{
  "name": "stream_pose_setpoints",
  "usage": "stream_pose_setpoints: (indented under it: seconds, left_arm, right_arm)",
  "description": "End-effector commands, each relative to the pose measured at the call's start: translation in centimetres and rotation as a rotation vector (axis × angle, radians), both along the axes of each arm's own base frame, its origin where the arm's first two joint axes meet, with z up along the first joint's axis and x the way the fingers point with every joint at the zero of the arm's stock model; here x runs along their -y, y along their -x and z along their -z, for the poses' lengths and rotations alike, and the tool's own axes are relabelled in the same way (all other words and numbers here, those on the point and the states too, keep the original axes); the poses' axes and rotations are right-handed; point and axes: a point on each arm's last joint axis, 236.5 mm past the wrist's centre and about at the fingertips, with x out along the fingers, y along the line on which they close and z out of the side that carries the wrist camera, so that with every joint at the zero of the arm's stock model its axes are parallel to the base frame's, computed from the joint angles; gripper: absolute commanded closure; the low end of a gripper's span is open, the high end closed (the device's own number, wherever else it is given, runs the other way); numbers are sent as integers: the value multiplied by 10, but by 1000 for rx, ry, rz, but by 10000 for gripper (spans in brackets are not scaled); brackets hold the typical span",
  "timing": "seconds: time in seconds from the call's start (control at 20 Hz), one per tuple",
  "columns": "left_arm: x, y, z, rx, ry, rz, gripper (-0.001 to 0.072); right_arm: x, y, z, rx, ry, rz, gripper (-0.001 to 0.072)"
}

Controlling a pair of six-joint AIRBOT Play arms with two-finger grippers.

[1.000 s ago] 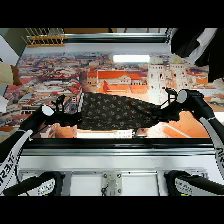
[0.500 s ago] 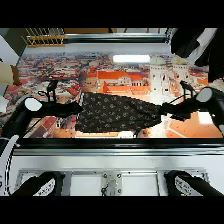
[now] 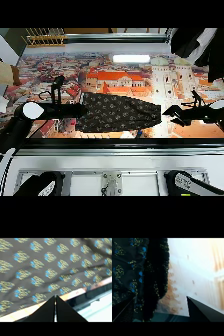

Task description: Fold the clothes and pants, and hang the long-sleeved shirts on hangers.

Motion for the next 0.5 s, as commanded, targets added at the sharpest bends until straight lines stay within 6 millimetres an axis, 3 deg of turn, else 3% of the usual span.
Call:
stream_pose_setpoints:
  seconds: [0.0,0.2,0.45]
  left_arm:
    - [23,11,10,-55,13,27,698]
    - [32,16,19,-95,16,37,698]
    - [32,15,18,-95,19,30,698]
  right_arm:
    - [-19,-27,11,96,-166,6,-8]
    - [-24,-19,37,37,-203,-22,-8]
    - [-50,-14,53,-7,-214,-85,-8]
